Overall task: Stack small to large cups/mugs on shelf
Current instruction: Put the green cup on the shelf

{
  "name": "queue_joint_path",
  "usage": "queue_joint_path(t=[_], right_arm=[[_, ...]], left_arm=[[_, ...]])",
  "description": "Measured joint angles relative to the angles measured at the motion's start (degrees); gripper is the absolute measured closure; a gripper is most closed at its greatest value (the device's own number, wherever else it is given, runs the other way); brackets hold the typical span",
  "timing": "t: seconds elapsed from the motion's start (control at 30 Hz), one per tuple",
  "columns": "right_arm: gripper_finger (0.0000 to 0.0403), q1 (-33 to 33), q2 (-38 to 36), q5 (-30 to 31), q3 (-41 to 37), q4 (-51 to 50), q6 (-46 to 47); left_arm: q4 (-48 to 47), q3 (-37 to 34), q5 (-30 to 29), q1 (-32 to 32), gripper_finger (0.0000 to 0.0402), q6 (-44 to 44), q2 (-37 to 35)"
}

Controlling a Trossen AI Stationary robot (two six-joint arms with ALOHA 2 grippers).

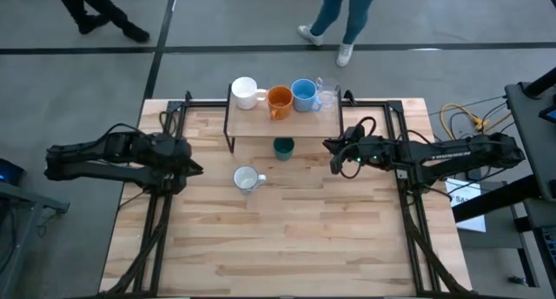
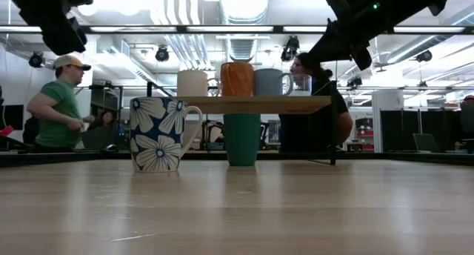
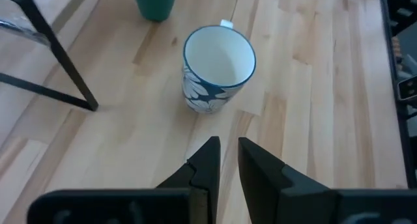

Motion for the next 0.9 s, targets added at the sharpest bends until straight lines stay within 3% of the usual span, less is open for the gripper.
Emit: queue_joint_path(t=[0.2,0.63,0.9], right_arm=[[0.0362,0.02,0.0,0.0,2.05,0.01,0.01],[0.0362,0.02,-0.02,-0.03,8.09,-0.91,-2.84],[0.0362,0.02,1.58,-0.04,11.52,-0.92,-5.38]], left_arm=[[-0.91,-0.56,-0.97,0.0,0.0362,-0.25,-2.76],[1.03,-8.76,1.41,0.0,0.0362,-4.48,-9.13],[17.44,-12.57,2.16,-0.01,0.0362,-5.82,-9.7]])
